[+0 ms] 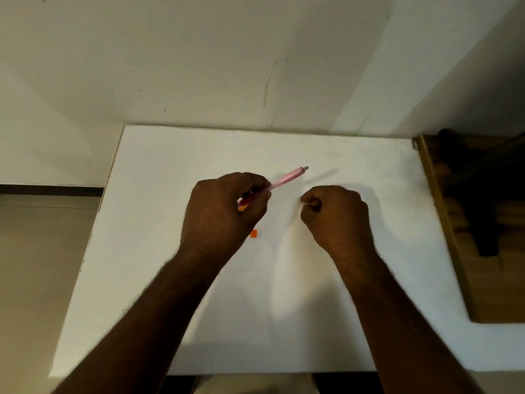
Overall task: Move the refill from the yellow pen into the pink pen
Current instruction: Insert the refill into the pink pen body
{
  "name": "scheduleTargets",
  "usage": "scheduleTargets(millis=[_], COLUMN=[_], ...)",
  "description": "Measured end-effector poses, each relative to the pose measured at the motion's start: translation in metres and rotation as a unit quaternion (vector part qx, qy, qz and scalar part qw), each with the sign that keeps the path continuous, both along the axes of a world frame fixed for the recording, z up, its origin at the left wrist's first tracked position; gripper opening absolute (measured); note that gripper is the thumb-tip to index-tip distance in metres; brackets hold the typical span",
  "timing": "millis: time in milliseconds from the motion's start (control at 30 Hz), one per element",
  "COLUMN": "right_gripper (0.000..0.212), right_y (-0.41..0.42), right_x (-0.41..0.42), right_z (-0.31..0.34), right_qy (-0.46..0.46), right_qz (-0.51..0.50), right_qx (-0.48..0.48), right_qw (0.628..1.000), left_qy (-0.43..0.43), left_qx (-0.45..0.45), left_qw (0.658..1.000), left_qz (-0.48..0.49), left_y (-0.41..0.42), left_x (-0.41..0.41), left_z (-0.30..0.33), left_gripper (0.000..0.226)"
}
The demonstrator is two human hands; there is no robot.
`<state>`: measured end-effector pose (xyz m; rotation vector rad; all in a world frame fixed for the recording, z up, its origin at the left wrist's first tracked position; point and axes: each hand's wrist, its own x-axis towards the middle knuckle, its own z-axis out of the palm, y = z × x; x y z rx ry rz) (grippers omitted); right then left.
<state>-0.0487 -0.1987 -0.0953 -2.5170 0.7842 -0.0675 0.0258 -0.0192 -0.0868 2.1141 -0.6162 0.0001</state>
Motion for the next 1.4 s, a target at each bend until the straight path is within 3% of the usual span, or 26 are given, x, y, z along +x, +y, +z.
scheduleTargets(millis=[67,100,167,233,300,1000,1400], right_gripper=[0.017,0.016,0.016,0.013,0.011,0.011,0.02], right_y=[-0.004,-0.005,-0.008,-0.009,-0.008,-0.002,-0.001], right_x=[0.002,0.003,0.005,0.005,0.004,0.005,0.006], right_z=[0.004,0.008,0.018,0.025,0.03,0.033,0.03], right_qy=[-0.066,-0.126,-0.231,-0.273,-0.284,-0.284,-0.267], right_qz=[-0.053,-0.088,-0.133,-0.139,-0.132,-0.084,-0.085], right_qx=[0.153,0.265,0.461,0.558,0.595,0.509,0.516], right_qw=[0.985,0.952,0.846,0.771,0.74,0.808,0.81], left_qy=[-0.004,-0.006,-0.002,0.0,-0.006,0.007,0.05], left_qx=[0.004,0.006,0.004,0.004,0.008,0.013,0.015], left_qw=[1.0,1.0,1.0,1.0,1.0,1.0,0.999], left_qz=[0.0,-0.001,-0.003,-0.003,-0.002,-0.005,0.015], left_y=[0.0,0.0,-0.001,-0.001,-0.001,0.0,-0.006], left_x=[0.001,0.001,0.0,0.0,0.0,-0.002,-0.006], left_z=[0.0,0.0,0.001,0.001,0.001,0.003,0.004], left_gripper=[0.009,0.009,0.009,0.009,0.009,0.01,0.006])
